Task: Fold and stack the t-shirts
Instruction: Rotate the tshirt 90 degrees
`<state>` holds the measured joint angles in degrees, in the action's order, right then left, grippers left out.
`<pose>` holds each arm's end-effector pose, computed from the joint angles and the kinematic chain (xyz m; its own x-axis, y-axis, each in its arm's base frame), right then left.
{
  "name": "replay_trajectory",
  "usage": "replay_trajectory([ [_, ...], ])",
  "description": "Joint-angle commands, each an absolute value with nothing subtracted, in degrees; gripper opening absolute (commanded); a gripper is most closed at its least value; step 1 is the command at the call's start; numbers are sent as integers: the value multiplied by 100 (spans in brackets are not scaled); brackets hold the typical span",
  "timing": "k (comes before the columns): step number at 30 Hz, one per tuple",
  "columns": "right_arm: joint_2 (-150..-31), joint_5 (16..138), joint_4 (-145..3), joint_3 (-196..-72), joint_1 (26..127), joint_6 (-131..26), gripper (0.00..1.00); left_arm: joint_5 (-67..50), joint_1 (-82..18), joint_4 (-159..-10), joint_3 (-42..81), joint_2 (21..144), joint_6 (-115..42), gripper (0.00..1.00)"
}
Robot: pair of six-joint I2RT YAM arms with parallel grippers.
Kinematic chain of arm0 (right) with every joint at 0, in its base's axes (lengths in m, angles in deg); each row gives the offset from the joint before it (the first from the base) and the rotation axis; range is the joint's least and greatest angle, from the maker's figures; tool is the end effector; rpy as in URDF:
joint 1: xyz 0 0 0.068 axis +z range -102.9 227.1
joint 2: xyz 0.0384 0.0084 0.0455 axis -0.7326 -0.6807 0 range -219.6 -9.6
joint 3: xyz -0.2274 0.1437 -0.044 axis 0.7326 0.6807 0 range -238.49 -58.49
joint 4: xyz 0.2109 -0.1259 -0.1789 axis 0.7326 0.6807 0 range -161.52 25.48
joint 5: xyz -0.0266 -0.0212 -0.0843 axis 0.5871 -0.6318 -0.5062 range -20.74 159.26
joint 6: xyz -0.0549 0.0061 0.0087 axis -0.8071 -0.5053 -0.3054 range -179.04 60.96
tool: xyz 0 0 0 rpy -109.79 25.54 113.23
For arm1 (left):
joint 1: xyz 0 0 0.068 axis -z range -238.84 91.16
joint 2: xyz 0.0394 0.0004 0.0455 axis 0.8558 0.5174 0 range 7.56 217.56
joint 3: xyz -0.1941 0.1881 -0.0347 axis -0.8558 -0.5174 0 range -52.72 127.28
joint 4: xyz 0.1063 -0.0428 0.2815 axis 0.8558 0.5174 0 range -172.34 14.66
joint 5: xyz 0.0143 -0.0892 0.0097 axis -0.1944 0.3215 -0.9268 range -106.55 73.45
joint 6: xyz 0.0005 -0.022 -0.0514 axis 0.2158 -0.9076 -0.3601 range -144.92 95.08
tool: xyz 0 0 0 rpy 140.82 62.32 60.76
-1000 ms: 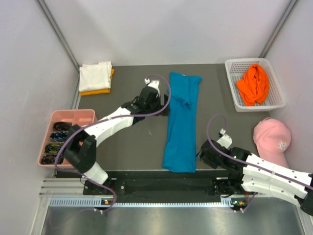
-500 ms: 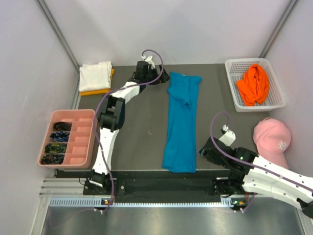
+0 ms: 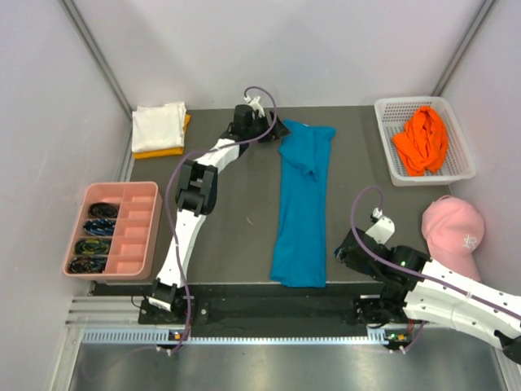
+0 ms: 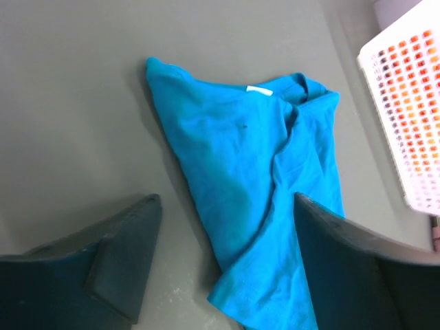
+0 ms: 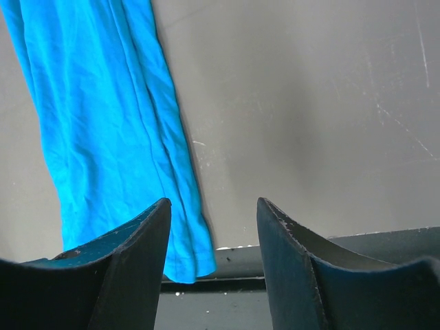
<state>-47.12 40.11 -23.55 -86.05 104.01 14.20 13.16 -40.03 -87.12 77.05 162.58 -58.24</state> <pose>0.1052 0.1269 0.1918 -0.6989 0.4592 -0.5484 0.2726 0.8798 0.3894 0.6068 -0.2268 0.1178 -0.6720 -0.2751 -0.6876 0.4193 0.6239 -0.6595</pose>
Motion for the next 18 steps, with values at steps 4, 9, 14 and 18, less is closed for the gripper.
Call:
replay_trajectory([
  [4, -4713, 3858, -2203, -8820, 10467, 1541, 53, 1465, -4109, -9393, 7517, 16453, -6130, 67],
  [9, -4704, 3859, -2125, -8785, 10467, 1628, 53, 1684, -4135, -9877, 7314, 16602, -6473, 67],
  [14, -4660, 3832, -2036, -8776, 10467, 1664, 53, 1790, -4127, -10247, 7314, 16769, -6807, 61],
  [18, -4651, 3823, -2036, -8732, 10476, 1681, 53, 1808, -4100, -10291, 7314, 16813, -6834, 54],
])
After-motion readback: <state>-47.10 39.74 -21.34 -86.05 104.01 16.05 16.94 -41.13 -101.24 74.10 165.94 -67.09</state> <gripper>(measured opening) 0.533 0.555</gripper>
